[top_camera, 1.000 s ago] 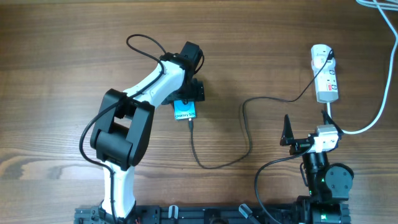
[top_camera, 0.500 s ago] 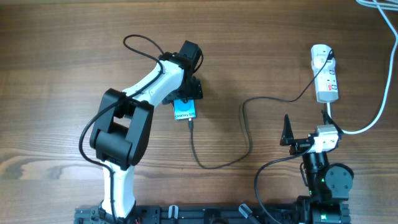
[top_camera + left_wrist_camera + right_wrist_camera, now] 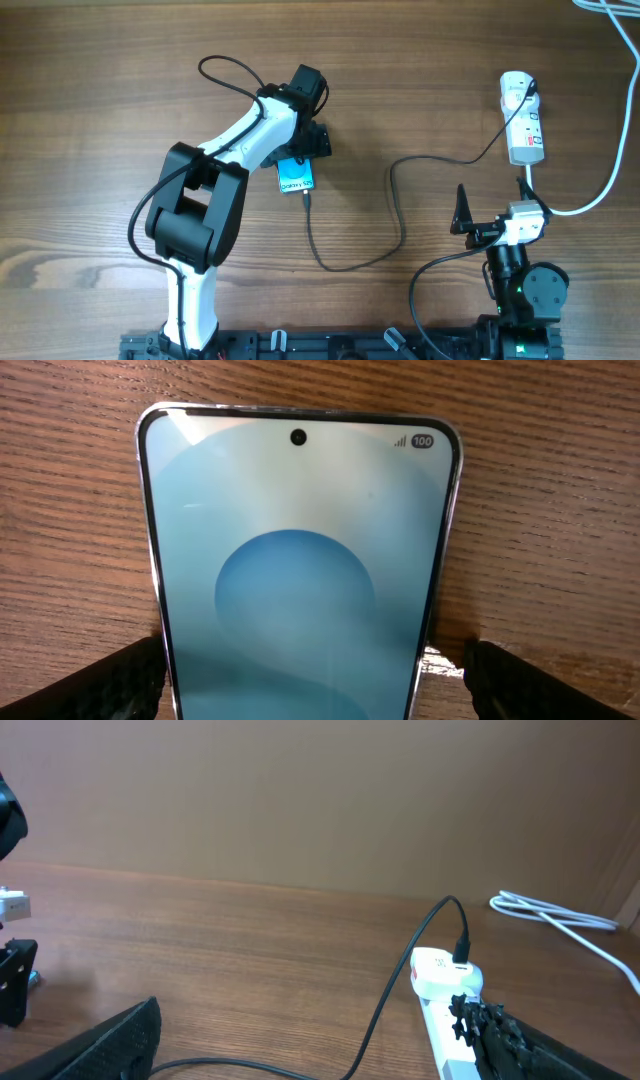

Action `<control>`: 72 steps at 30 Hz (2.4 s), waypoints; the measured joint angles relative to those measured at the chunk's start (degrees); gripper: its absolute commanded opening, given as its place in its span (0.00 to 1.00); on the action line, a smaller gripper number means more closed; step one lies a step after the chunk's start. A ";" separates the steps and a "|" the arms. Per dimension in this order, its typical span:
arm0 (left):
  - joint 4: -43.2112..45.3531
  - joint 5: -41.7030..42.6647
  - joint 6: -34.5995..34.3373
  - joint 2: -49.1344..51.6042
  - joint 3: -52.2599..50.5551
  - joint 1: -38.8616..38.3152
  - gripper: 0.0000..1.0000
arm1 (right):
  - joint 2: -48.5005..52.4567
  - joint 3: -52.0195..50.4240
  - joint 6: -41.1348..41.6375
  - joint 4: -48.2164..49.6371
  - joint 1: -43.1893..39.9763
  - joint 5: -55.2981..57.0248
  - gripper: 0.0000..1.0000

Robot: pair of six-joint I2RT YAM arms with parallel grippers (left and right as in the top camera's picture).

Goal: Plug charger to phone and switch on socket
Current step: 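Tilt the held phone upright with the left gripper, port facing right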

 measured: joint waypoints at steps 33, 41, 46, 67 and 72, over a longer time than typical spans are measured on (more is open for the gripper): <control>-0.31 -0.48 -0.46 0.02 -0.02 0.57 0.78 | 0.00 0.00 -0.02 0.00 0.00 -0.02 1.00; -0.22 -0.48 -0.48 0.02 -0.04 0.57 0.77 | 0.00 0.00 0.00 0.00 0.00 0.00 1.00; -0.22 -0.48 -0.46 0.02 -0.04 0.57 0.77 | 0.00 0.00 -0.02 0.00 0.00 -0.02 1.00; -6.45 4.15 1.11 -0.09 1.14 5.81 0.70 | 0.00 0.00 -0.02 0.00 0.00 -0.02 1.00; -6.99 8.13 2.54 -0.83 0.48 7.54 0.69 | 0.00 0.00 0.00 0.00 0.00 -0.02 1.00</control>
